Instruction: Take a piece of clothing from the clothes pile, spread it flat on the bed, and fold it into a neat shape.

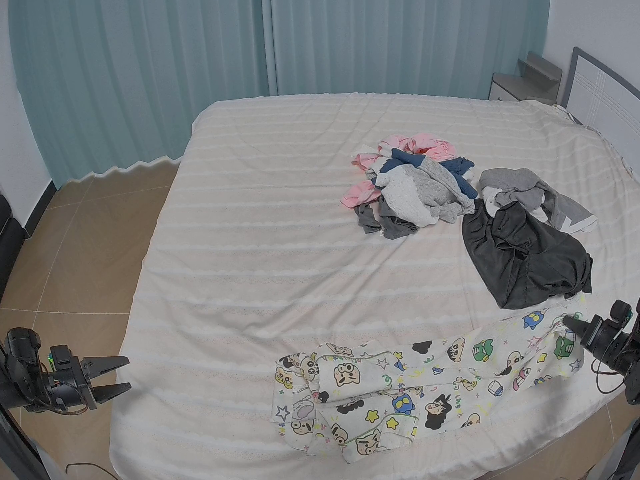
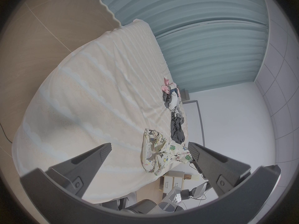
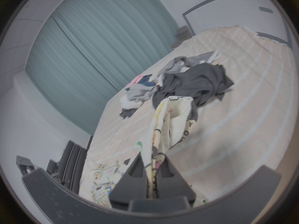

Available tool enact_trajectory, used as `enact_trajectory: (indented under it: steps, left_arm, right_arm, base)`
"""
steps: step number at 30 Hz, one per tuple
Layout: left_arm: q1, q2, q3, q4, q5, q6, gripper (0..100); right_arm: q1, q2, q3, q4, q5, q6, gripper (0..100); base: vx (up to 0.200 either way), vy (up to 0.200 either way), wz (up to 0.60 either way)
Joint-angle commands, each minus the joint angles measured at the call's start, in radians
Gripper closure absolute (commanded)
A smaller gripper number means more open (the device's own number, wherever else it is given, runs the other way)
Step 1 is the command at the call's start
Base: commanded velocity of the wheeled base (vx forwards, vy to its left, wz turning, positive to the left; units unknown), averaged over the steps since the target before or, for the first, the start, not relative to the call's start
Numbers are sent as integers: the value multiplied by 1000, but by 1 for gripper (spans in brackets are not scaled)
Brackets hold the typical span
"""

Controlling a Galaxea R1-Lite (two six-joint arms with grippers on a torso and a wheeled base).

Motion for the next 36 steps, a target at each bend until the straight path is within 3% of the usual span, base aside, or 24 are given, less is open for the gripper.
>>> enact_trajectory:
  steps: [1,3,4,5,9,15,18,20,25,36]
  left_arm:
    - [0,2,0,-2,0,0,0]
    - [0,2,0,0,0,0,0]
    - [0,2,0,0,0,0,0]
    - [0,2,-2,0,0,0,0]
    - [0,2,-2,0,0,0,0]
    - [0,5,-6,0,3,0,0]
    - [0,7,-8,0,3,0,0]
    - [0,10,-8,0,5,2,0]
    - [0,10,-6,0,6,5,0]
    - [0,10,-5,0,8,10,0]
  right_arm:
    - [234,-217,19,131,-16,6,100]
    - [347,-266,19,179,-57,6,100]
    - [347,-266,19,179,-57,6,100]
    - [485,-289,10,226,-131,6,100]
    - [754,-283,-87,324,-306,7,100]
    - [1016,-227,-253,481,-458,10,100]
    - [1037,-206,-267,478,-476,10,100]
    - [1122,-131,-354,467,-534,9,100]
    - [1231,-43,-461,468,-590,9,100]
    - [1329,142,-610,498,-611,7,100]
  base:
    - [0,0,0]
    - [0,0,0]
    - [0,0,0]
    - [0,0,0]
    - [0,0,0]
    - [0,0,0]
    - [0,0,0]
    - [0,0,0]
    - [0,0,0]
    - [0,0,0]
